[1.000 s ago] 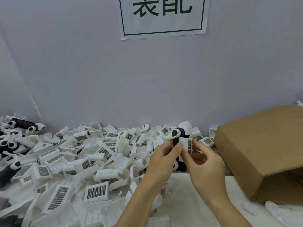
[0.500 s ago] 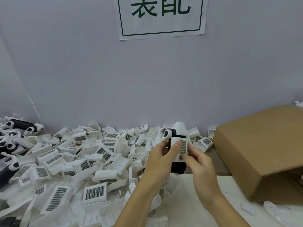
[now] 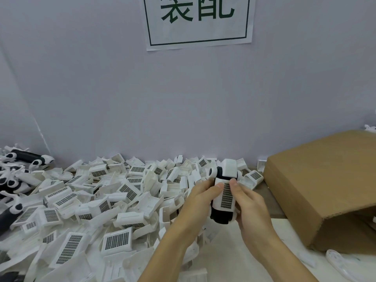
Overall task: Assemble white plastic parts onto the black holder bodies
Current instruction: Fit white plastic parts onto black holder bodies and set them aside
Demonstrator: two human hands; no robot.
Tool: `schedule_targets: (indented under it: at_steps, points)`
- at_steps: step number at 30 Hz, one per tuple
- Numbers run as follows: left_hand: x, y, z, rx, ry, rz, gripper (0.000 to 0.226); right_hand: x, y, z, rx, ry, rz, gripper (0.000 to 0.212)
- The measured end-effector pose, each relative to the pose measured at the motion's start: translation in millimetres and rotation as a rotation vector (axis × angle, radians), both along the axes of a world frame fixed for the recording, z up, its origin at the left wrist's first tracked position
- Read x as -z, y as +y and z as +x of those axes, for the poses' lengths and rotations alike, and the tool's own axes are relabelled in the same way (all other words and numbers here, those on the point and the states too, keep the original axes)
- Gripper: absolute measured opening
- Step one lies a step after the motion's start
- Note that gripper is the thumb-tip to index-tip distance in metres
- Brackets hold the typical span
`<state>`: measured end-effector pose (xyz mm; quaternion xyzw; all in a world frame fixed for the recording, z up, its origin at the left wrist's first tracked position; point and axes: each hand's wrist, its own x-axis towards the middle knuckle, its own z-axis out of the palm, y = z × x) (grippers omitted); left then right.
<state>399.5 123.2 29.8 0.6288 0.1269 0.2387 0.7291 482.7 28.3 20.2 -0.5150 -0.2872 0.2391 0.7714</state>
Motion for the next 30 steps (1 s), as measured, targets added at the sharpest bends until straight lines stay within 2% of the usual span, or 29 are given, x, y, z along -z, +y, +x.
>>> schedule_targets:
  at_steps: [5, 10, 16, 21, 26, 30]
  points:
    - [-3.4, -4.9, 1.1, -0.083, -0.001, 0.111, 0.041, -1.1, 0.2, -1.3, 0.072, -0.02, 0.05, 0.036]
    - [-3.3, -5.4, 1.1, -0.158, 0.096, 0.173, 0.059, 0.2, 1.8, -2.2, 0.079, -0.001, 0.005, 0.038]
    - [-4.5, -5.2, 1.6, -0.215, 0.154, 0.229, 0.045, 3.4, 2.1, -3.0, 0.149, -0.079, -0.049, 0.025]
    - [-5.5, -5.5, 1.6, -0.25, 0.178, 0.301, 0.038, 5.7, 6.7, -3.0, 0.165, -0.115, -0.113, 0.024]
    - [-5.9, -8.1, 1.8, -0.282, 0.179, 0.385, 0.04, 5.3, 7.0, -3.1, 0.152, -0.097, -0.099, 0.027]
    - [-7.7, -10.0, 1.9, -0.275, 0.133, 0.291, 0.048, 3.9, 6.8, -3.4, 0.129, -0.072, -0.065, 0.029]
